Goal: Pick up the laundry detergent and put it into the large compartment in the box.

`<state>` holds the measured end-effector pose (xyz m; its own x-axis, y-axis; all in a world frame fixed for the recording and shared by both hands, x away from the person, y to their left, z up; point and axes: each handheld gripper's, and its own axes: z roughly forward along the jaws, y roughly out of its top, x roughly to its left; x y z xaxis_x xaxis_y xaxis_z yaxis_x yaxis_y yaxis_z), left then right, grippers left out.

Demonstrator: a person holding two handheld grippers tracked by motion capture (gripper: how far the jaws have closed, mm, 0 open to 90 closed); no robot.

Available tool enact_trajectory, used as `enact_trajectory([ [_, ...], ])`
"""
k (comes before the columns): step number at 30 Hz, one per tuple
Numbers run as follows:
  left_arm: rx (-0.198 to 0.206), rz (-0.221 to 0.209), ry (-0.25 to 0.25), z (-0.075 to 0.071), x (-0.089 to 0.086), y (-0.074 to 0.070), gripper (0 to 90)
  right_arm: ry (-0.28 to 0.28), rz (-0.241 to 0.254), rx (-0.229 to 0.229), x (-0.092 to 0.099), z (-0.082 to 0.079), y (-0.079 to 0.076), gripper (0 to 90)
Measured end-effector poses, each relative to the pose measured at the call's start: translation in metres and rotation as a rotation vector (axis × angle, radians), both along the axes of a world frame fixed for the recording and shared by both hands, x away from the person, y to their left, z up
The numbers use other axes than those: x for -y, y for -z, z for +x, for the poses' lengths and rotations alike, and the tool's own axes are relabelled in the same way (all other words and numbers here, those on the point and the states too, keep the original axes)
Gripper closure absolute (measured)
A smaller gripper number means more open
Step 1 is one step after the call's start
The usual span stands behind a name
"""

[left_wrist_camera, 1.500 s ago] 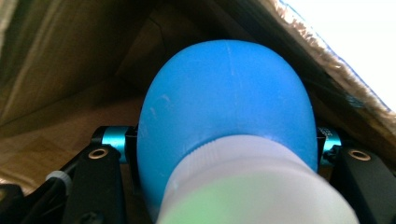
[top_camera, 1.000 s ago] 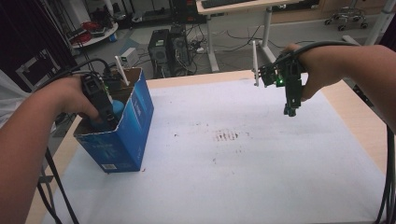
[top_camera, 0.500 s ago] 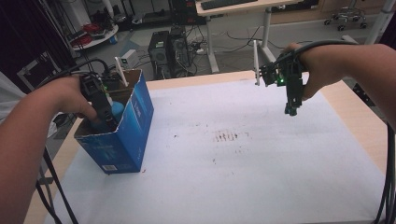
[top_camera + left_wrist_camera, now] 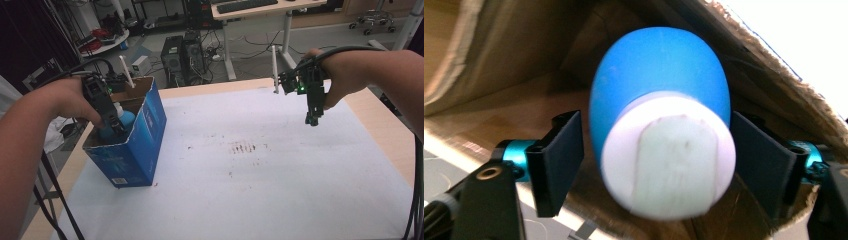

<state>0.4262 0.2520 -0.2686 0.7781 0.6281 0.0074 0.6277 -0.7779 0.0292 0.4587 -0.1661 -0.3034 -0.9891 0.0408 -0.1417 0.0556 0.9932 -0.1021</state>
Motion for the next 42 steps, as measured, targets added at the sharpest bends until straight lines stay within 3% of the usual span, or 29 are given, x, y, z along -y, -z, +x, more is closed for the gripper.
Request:
enact_trajectory([
  [9,-0.004,-0.006,-0.007,-0.004,0.0,-0.012,22.7,-0.004,0.002,0.0,0.0,-0.001,-0.002,3.5],
  [21,0.032,-0.002,0.019,-0.011,0.006,-0.049,16.6,0.008,0.011,-0.002,0.003,-0.002,-0.004,3.5],
  [25,0.046,-0.036,0.063,-0.014,0.013,-0.058,14.6,0.009,0.024,-0.008,0.003,-0.002,-0.005,3.5],
  [30,0.05,-0.012,0.134,-0.019,0.027,-0.064,9.3,0.013,0.032,-0.005,0.003,-0.003,-0.007,3.5],
  [34,0.049,-0.026,0.186,-0.022,0.038,-0.069,7.2,0.012,0.022,-0.008,0.003,-0.003,-0.007,3.5],
  [42,0.035,-0.001,0.283,-0.028,0.062,-0.065,1.7,0.012,0.025,-0.01,0.004,-0.004,-0.008,3.5],
])
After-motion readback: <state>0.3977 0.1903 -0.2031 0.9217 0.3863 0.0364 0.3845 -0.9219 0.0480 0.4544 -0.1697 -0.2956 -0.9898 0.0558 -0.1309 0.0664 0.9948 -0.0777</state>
